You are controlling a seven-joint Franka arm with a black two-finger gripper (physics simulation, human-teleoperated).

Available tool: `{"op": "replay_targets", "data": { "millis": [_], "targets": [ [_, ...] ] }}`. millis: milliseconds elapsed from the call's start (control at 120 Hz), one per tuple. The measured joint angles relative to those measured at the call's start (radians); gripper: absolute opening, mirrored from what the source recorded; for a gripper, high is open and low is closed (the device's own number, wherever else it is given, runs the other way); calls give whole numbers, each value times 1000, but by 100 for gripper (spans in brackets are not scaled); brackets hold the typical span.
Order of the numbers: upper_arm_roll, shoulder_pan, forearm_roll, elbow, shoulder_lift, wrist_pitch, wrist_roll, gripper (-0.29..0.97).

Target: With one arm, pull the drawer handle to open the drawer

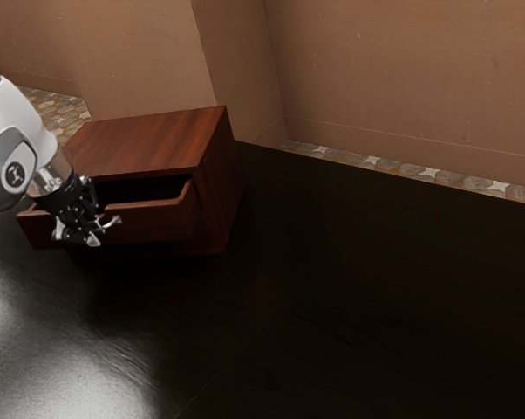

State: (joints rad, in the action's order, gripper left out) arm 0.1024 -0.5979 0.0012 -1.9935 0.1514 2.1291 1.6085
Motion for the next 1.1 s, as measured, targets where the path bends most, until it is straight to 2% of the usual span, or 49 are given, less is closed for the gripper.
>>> {"op": "replay_targets", "data": {
  "millis": [450, 1100],
  "targets": [
    [0, 14, 2, -84, 77, 27, -1, 7],
    [-23, 40, 9, -134, 133, 41, -5, 7]
  ]
}}
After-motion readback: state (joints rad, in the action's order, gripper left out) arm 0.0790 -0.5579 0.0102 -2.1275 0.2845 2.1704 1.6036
